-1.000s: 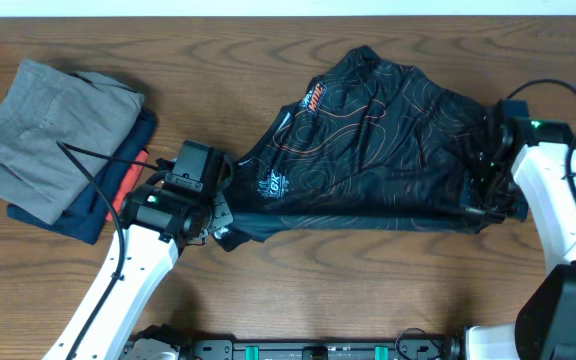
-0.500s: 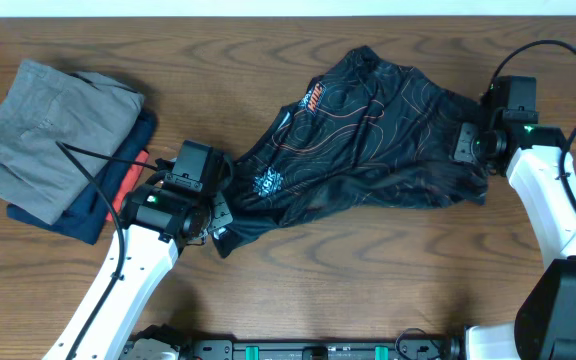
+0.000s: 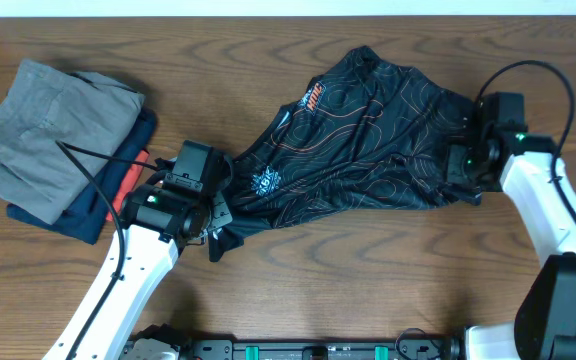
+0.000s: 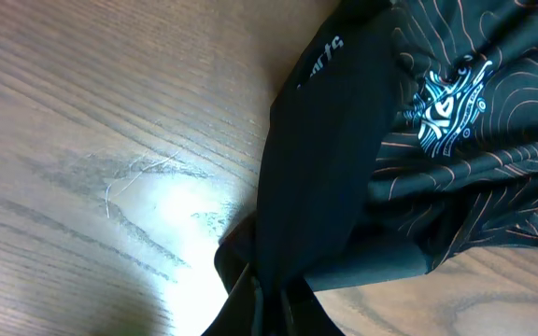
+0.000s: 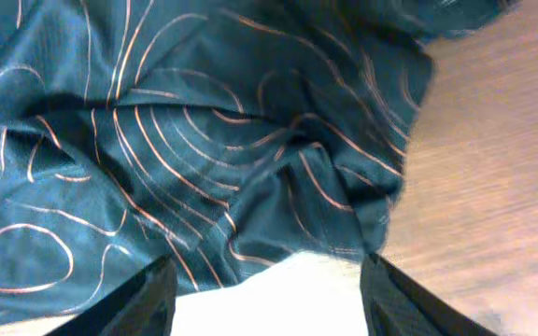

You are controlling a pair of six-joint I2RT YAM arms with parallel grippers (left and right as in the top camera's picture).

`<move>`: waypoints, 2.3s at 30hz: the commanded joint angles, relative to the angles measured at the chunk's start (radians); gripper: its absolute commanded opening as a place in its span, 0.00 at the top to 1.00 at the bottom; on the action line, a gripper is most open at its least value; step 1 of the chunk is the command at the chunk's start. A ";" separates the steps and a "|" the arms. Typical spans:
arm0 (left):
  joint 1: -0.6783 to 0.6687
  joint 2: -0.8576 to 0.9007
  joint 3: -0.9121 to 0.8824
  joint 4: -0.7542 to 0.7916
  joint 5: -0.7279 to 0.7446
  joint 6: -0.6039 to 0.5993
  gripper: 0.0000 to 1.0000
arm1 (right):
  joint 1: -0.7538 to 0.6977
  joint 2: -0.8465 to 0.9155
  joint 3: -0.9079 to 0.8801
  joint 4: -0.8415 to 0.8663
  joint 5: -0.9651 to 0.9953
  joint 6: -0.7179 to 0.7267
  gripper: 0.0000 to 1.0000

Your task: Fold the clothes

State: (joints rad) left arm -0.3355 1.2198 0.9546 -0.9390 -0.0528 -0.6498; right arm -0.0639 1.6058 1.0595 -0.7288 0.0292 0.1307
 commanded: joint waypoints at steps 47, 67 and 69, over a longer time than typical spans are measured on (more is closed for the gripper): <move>0.005 0.002 -0.002 -0.006 -0.007 0.013 0.94 | 0.046 0.096 -0.273 0.491 -0.184 -0.051 0.41; 0.005 0.002 -0.002 -0.009 -0.008 0.013 0.93 | 0.045 0.096 -0.273 0.417 -0.130 -0.148 0.42; 0.005 0.002 -0.002 -0.009 -0.008 0.013 0.93 | 0.045 0.096 -0.273 0.398 -0.130 -0.147 0.43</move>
State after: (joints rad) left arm -0.3355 1.2205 0.9546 -0.9421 -0.0521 -0.6495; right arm -0.0273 1.6859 0.8040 -0.2958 -0.1135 -0.0124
